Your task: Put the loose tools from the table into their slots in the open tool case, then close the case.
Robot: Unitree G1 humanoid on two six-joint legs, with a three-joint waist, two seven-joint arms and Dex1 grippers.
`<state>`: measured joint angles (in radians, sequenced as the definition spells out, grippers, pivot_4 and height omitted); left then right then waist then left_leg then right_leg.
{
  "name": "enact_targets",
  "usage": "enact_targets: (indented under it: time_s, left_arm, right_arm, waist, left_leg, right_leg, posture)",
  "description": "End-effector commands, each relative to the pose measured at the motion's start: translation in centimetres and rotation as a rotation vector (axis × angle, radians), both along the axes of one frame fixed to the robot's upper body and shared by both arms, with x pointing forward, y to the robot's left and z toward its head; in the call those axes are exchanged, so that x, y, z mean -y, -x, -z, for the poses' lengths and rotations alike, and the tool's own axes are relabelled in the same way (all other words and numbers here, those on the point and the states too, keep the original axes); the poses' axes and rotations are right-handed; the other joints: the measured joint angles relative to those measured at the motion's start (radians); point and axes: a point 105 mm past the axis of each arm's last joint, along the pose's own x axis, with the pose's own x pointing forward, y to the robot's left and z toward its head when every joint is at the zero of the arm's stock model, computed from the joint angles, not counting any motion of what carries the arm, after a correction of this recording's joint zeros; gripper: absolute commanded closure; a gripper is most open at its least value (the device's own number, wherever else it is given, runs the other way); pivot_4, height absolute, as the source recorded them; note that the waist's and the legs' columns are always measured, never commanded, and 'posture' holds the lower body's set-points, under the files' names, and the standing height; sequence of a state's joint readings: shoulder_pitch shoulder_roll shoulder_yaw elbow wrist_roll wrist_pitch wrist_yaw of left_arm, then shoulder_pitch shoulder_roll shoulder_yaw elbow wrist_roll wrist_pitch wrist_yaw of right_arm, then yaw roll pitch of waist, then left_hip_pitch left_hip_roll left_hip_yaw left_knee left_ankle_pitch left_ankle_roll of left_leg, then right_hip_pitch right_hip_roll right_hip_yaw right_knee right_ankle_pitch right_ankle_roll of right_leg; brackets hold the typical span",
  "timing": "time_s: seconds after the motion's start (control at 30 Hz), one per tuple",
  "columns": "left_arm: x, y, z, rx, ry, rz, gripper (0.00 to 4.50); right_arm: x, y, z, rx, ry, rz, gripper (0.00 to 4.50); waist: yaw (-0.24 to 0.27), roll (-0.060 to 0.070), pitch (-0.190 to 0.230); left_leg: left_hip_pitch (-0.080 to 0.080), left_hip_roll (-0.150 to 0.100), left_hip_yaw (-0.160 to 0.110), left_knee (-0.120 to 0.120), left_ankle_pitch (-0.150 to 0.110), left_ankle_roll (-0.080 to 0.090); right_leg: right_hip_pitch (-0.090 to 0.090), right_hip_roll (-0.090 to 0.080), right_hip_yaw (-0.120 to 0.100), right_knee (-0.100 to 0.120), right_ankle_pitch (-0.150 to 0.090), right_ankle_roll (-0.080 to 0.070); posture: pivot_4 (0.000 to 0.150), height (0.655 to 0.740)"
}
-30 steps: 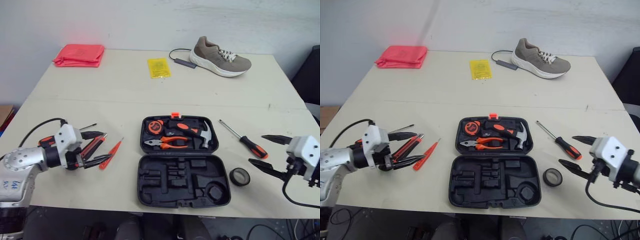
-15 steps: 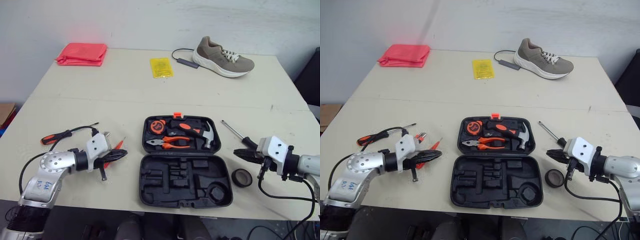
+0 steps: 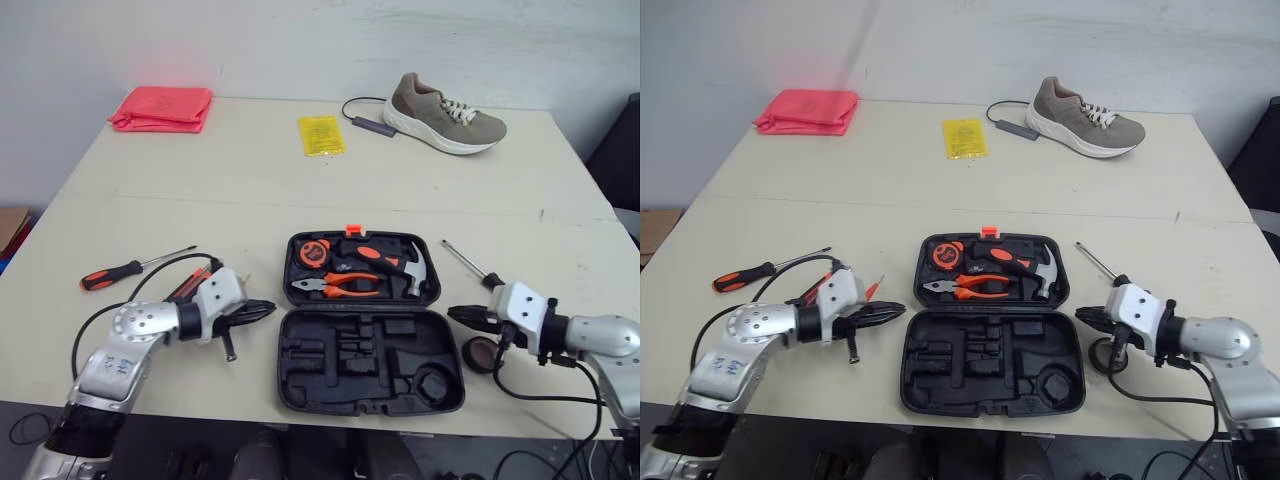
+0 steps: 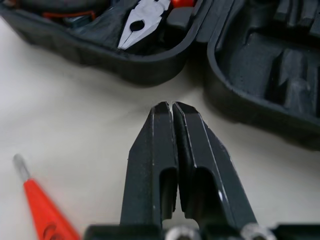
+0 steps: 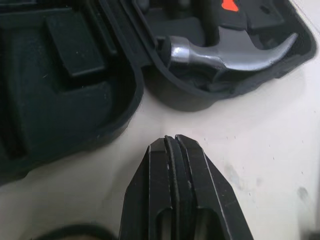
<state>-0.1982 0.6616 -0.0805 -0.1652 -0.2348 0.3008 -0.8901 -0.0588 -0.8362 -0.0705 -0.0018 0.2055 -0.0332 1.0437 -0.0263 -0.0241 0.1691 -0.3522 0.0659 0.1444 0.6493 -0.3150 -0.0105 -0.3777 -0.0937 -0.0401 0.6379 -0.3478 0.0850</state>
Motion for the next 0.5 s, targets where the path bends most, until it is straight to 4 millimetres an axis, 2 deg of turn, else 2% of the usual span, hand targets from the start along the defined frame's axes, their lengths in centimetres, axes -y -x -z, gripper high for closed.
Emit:
enact_targets:
  time_s: [0.03,0.23,0.5]
  left_arm:
    - [1.4,-0.5,-0.4,0.028,-0.002,0.013,4.43]
    - [2.7,-0.8,0.3,0.005,-0.006,0.035,4.43]
    - [3.0,-1.3,0.8,0.012,-0.017,0.028,4.43]
  right_arm:
    - [-1.0,-0.7,-0.4,0.040,0.003,-0.012,4.50]
    - [-3.2,-1.4,0.0,0.046,-0.015,-0.055,4.50]
    - [-4.3,-1.6,-0.1,0.058,-0.028,-0.073,4.50]
  waist:
    - [0.000,0.000,0.000]
    - [-0.001,0.000,0.000]
    - [-0.001,0.000,0.000]
  left_leg:
    - [0.000,0.000,0.000,0.000,0.000,0.000]
    - [0.000,0.000,0.000,0.001,0.000,0.000]
    - [0.000,0.000,0.000,0.001,0.000,0.000]
  right_leg:
    - [0.000,0.000,0.000,0.000,0.000,0.000]
    - [0.000,0.001,0.000,0.000,0.000,0.000]
    - [0.000,0.000,0.000,0.001,0.000,0.000]
  posture:
    - [0.150,0.7400]
    - [0.150,0.7400]
    - [0.150,0.7400]
